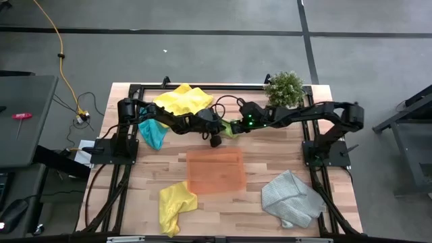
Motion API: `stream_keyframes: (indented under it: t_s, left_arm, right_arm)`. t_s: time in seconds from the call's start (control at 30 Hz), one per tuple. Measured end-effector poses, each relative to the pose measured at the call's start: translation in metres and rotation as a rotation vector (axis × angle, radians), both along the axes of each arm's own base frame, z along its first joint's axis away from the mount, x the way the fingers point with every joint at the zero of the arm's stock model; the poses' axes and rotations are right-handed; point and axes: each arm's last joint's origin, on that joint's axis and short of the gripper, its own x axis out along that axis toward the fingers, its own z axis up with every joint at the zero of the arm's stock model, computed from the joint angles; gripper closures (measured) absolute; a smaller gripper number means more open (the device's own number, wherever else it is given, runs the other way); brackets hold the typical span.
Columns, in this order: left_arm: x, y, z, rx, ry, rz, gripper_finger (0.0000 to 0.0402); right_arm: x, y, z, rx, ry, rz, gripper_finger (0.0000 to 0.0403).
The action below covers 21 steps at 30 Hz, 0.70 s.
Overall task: Fold microfiber towels
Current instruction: Fold the green towel
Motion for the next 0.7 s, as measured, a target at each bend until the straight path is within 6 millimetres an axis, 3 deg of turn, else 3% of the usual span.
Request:
stream_keyframes:
  t_s: [0.13, 0.23, 0.47, 0.53, 0.7]
  left_arm:
    - [-0.004, 0.0, 0.007, -0.027, 0.035, -0.003, 0.0401]
    - [-0.015, 0.005, 0.034, -0.025, 0.052, 0.005, 0.0401]
    - [-0.06, 0.026, 0.094, 0.088, 0.146, 0.003, 0.0401]
    - [-0.07, 0.038, 0.096, 0.095, 0.172, 0.015, 0.0401]
    - [-0.085, 0.058, 0.074, -0.03, 0.224, 0.005, 0.0401]
  right_arm:
    - [0.011, -0.003, -0.007, 0.012, -0.071, -0.018, 0.0403]
    - [0.012, -0.004, -0.008, 0.016, -0.075, -0.027, 0.0403]
    - [0.012, -0.005, -0.008, -0.008, -0.074, -0.027, 0.0403]
    - [0.012, -0.005, -0.008, -0.014, -0.073, -0.027, 0.0403]
    - [0.012, -0.006, -0.008, -0.016, -0.073, -0.031, 0.0403]
